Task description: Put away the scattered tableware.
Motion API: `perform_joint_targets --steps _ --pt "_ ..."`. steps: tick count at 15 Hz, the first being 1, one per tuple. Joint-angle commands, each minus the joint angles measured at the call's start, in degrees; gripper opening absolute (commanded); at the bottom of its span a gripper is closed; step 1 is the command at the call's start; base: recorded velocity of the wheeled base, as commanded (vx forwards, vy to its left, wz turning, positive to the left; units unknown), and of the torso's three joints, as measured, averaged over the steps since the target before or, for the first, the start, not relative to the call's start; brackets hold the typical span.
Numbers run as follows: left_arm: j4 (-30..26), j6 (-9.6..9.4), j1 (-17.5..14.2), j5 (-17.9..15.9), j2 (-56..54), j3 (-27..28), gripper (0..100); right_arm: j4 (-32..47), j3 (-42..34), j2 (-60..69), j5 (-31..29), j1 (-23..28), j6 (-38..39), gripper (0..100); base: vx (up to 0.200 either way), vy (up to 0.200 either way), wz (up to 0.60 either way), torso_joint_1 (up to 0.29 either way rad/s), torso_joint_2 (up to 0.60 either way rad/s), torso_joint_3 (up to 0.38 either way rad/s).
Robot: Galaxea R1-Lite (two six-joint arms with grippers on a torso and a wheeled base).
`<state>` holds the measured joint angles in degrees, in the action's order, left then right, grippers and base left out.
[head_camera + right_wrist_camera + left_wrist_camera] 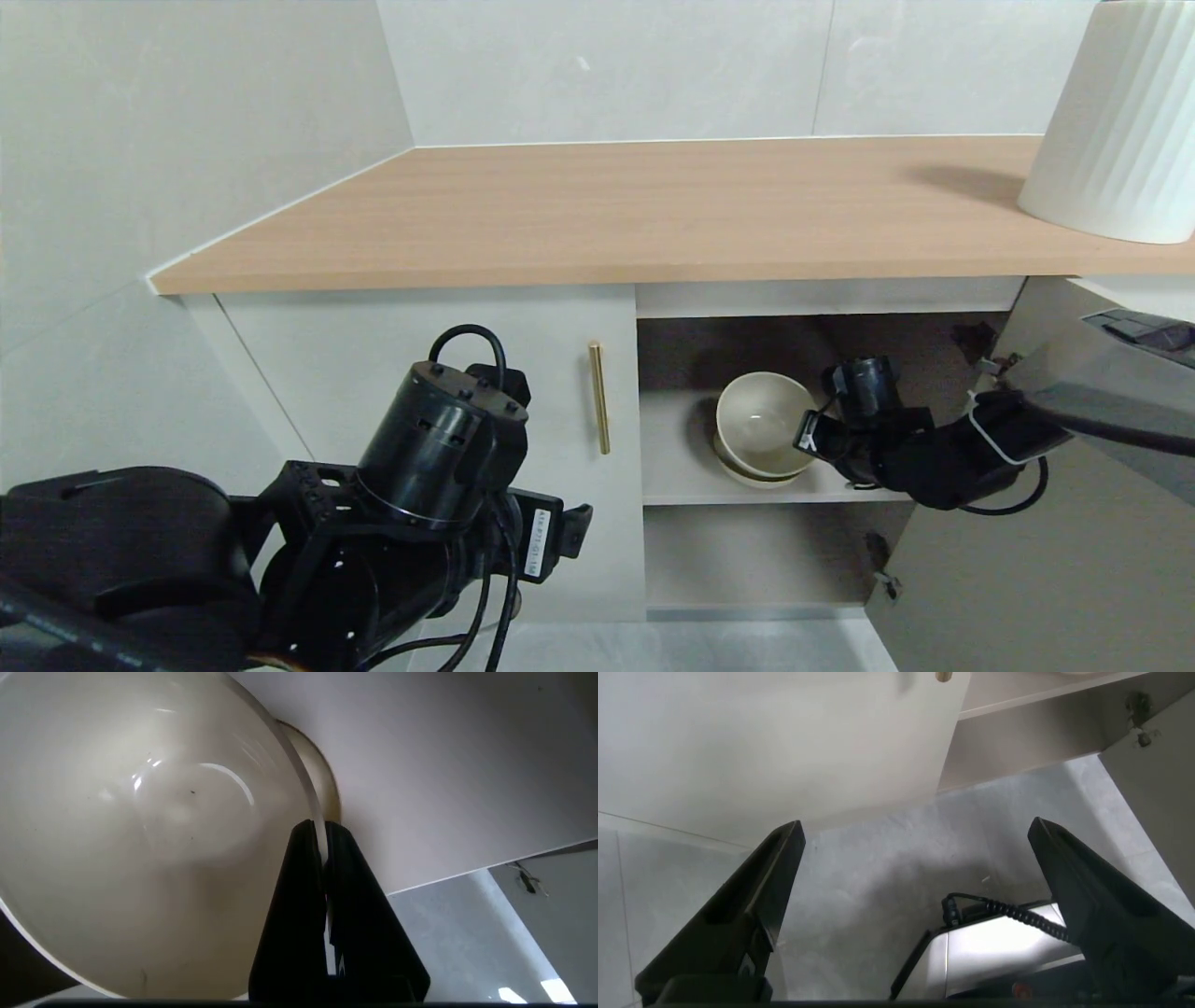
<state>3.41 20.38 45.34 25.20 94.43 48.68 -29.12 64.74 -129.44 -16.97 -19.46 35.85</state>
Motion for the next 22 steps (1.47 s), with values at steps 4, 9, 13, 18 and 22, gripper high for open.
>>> perform_joint_targets --steps 4,9,13,18,22 --pt "0.0 0.10 0.0 0.0 0.4 0.0 100 -1.6 0.3 -1.4 -0.1 -0.1 0.0 0 0.000 0.000 0.00 0.000 0.00 0.000" --pt "0.0 0.18 -0.1 0.0 0.4 0.1 100 -1.6 0.4 -1.7 -0.2 -0.1 -0.1 0 0.000 0.000 0.00 0.000 0.00 0.000" --pt "0.0 0.18 0.0 0.0 0.5 0.1 100 -1.6 0.4 -1.8 -0.2 -0.1 -0.1 0 0.000 0.000 0.00 0.000 0.00 0.000" --pt "0.0 0.36 -0.1 0.0 0.5 0.1 100 -1.6 0.6 -1.9 0.0 -0.1 -0.1 100 0.000 0.000 0.00 0.000 0.00 0.000" --pt "0.1 0.54 -0.6 0.0 0.8 0.4 100 -1.1 -0.1 0.2 0.2 -0.2 -0.1 100 0.000 0.000 0.00 0.000 0.00 0.000"
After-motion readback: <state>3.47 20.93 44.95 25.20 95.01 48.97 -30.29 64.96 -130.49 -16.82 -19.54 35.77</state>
